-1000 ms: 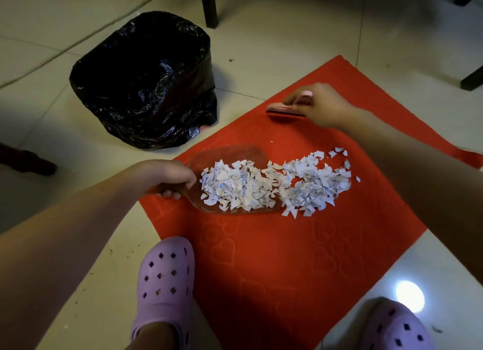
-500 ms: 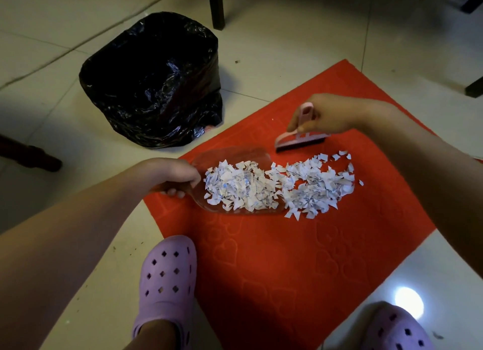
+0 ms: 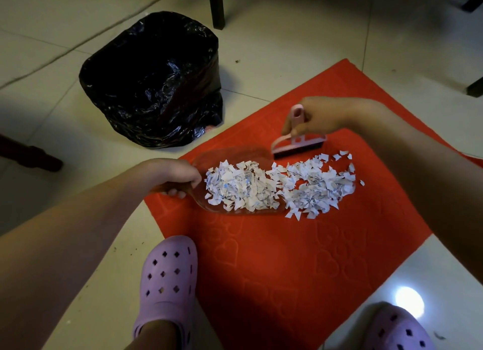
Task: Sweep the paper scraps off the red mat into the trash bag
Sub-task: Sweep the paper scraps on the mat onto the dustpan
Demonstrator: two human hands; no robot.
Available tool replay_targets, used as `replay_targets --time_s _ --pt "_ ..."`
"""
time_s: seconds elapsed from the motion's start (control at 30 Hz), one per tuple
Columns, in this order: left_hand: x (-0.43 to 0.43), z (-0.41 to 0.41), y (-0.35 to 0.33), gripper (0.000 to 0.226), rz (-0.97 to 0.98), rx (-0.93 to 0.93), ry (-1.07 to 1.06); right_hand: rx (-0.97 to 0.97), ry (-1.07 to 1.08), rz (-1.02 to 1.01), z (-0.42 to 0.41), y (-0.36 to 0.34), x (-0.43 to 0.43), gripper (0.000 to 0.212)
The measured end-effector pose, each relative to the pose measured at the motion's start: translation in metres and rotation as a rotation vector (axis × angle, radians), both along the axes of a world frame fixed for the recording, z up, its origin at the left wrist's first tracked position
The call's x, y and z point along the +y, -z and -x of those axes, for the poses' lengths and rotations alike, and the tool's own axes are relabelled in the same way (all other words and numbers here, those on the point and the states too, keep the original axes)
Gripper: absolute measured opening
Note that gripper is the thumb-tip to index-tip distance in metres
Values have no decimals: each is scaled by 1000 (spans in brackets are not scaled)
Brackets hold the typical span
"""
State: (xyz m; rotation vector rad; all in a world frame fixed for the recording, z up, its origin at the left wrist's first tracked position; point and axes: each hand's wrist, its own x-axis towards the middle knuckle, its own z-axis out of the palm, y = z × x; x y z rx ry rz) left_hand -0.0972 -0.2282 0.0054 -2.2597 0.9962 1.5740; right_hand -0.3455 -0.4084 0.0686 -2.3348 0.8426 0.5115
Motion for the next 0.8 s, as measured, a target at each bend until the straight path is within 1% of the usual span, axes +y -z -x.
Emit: replay_targets --time_s 0.03,0.13,0.27,0.33,0.43,0.53,0.63,0.73,0.8 --pt "0 0 0 15 2 0 -3 -23 4 -10 5 -7 1 21" --pt "0 1 -2 14 1 5 -11 -93 64 42 10 -13 -3 22" --pt "1 1 -1 15 4 3 -15 -170 183 191 -3 11 -8 23" --pt "1 2 -1 13 4 1 -16 -132 171 164 -7 20 -6 27" --pt "1 2 -1 12 5 0 -21 -11 54 69 -5 23 1 23" --pt "1 1 -2 13 0 1 -18 22 -12 -4 9 14 13 21" --pt "0 1 -2 12 0 1 -31 -52 23 28 27 0 18 22" --pt "0 0 0 12 -3 1 -31 -174 116 161 31 -6 16 24" --pt "0 -1 2 12 -1 3 -26 -253 188 228 23 4 12 25"
